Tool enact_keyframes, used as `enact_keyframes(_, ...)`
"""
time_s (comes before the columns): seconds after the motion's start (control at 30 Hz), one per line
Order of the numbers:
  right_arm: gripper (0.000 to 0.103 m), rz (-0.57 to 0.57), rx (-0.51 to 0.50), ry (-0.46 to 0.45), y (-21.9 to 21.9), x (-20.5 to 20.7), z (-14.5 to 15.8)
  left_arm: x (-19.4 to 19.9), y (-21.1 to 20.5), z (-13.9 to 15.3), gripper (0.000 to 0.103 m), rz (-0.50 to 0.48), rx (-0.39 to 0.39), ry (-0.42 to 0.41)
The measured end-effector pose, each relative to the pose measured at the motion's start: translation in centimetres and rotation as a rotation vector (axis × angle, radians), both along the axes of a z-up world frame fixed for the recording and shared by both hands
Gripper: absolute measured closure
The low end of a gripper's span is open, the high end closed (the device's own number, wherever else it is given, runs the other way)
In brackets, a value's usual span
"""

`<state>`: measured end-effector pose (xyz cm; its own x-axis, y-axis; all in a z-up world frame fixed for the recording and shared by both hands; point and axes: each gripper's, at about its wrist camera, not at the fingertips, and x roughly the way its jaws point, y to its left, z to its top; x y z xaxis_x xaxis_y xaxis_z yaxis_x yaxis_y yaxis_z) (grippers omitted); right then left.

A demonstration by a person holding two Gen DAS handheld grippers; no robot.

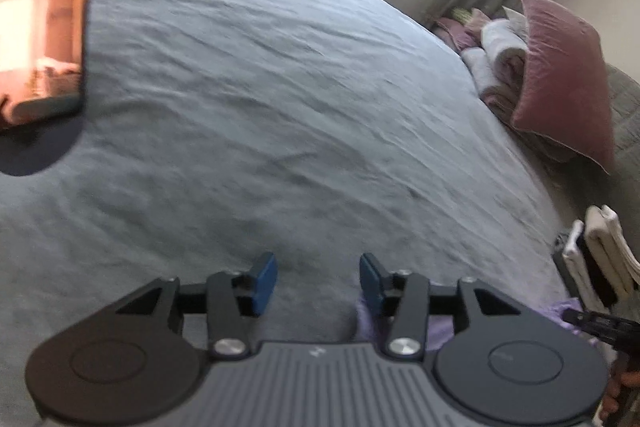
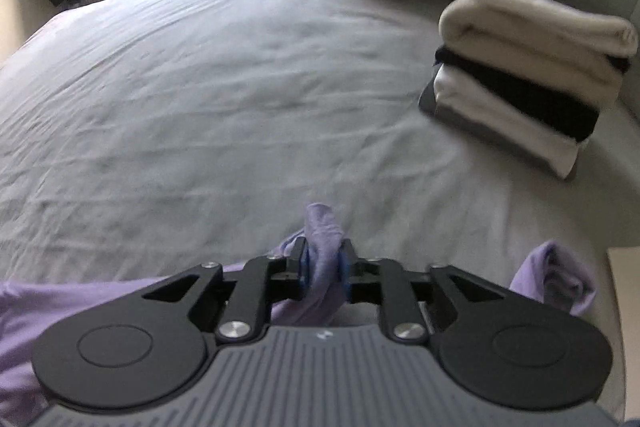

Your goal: Fold clothes

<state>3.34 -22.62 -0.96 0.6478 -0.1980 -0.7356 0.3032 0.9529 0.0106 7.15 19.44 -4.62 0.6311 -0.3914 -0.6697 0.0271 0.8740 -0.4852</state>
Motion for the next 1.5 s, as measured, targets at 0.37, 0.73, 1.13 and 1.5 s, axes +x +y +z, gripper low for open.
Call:
enact_keyframes(0.37,0.050,0.373,0.089,-0.043,7.6,0.9,1.0,-1.2,0.7,-0.1,0.053,-0.102,0.000,0.050)
enact_keyframes(0.73,0.050,0.736,0.045,0.000,19.3,3.1,-0.6,-7.5,4.0,-0.2,0.053,-0.231,0.041,0.058)
enact_keyframes(1.13,0.047,0.830,-0.045,0.021,24.0,2.4,-1.6,-12.0,7.5,-0.4,0.054,-0.177,-0.164,0.210)
enact_keyframes(1.5,0.046,0.836,-0.067,0.011,23.2,1.8,-0.6,-12.7,5.9,-2.6,0.058,-0.116,-0.358,0.378)
